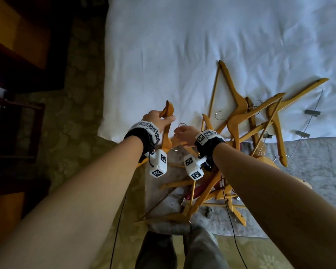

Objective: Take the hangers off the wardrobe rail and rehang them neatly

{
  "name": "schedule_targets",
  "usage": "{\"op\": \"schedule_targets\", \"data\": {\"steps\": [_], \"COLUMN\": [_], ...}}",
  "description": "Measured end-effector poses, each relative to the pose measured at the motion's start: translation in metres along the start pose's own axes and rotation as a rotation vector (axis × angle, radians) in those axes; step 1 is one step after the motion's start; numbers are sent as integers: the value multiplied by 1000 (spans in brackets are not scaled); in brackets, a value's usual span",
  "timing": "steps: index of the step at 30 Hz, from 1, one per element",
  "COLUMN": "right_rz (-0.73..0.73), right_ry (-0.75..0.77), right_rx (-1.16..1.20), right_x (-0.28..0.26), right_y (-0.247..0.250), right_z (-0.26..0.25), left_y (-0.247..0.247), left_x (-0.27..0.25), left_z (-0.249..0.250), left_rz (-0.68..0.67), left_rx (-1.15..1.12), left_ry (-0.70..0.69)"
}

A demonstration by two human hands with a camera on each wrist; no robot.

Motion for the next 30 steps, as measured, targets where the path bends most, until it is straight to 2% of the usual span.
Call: {"op": "schedule_targets", "data": {"steps": [2, 5, 6, 10, 14, 17, 21, 30], "right_rz": [28, -45, -29, 215, 304, 408, 565, 758], "right_ry": [44, 46, 41, 85, 78, 59, 11, 188], "right_rx": [-7, 23, 20, -171, -276, -395, -460, -407], "right_x": [-12, -33, -42, -71, -114, -146, -185, -281], "right_y": [3, 0, -1, -5, -15, -26, -43, -90], "right_z": [-17, -46, -58, -98, -144, -178, -216, -311], "left_y": [20, 56, 69, 125, 184, 222, 270, 376], "left_x": [-13, -37, -45, -71, -109, -140, -179, -270], "left_z": [9, 21, 23, 22, 23, 23, 19, -10], "left_rz": [53, 151, 184, 331, 401, 432, 407, 390], "left_rx": [-53, -164, -198, -461, -719, -854, -1021, -1365], "left_ry": [-43, -100, -127, -201, -316, -419, -502, -624]}}
Point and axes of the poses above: each hand's wrist, its own x-axis towards the middle knuckle, its own y-axis out of the back of the hand, z = x × y, the point moved 2 cm from there along x, towards the middle knuckle, and after that the axes turned 11 degrees about -x, right-handed, at the moved point
